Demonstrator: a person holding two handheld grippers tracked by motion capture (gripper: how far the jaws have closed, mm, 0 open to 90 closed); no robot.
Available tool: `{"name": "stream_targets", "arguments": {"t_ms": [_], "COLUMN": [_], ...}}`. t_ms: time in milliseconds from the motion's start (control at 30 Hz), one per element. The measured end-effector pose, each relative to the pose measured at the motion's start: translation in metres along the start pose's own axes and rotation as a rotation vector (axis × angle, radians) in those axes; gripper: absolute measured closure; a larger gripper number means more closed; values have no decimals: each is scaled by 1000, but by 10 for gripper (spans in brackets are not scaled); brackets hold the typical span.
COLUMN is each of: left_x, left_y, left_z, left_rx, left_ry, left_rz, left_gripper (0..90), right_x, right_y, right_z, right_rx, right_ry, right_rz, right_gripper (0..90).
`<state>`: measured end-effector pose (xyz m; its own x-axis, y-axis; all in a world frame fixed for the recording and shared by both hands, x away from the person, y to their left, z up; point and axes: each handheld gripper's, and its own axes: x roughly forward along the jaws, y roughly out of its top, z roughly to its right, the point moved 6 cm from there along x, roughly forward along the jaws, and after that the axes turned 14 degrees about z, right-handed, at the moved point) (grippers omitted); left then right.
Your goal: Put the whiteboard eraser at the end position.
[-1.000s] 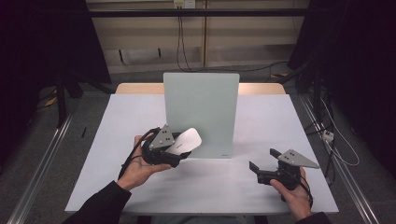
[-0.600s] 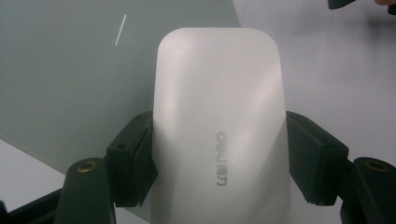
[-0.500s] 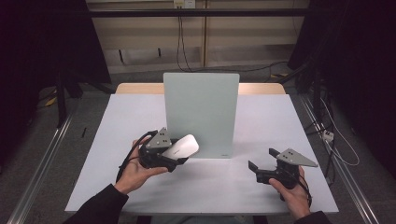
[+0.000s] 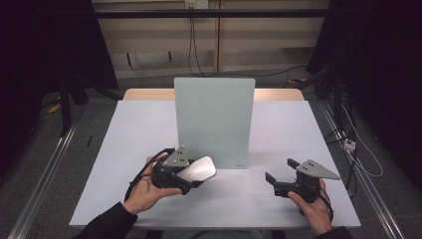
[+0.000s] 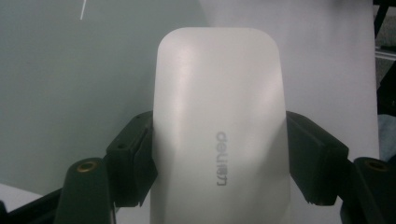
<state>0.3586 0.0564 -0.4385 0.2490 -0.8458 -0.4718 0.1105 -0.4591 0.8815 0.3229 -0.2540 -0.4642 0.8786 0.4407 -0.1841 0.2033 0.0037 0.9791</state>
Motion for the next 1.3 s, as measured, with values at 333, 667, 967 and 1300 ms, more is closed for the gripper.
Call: {"name": "stream_targets", "arguments": {"t_ms": [333, 667, 967, 1300], "left_x": [18, 51, 65, 71], "left_y": [-2, -4, -9, -14], "left_z": [12, 23, 31, 31], "left_rx": [21, 42, 82, 79], "left_ry": [-36, -90, -123, -123], "left_rz": [-62, -146, -177, -194], "left_gripper": [312, 312, 311, 311], "right_x": [0, 1, 1, 1], "right_y": [0, 0, 0, 0], "right_z": [-1, -1, -1, 0], "right_rx": [-6, -3, -3, -2], "right_ry": [2, 4, 4, 6], "right_rz": [1, 1, 3, 1], "right_gripper": [62, 62, 62, 62]}}
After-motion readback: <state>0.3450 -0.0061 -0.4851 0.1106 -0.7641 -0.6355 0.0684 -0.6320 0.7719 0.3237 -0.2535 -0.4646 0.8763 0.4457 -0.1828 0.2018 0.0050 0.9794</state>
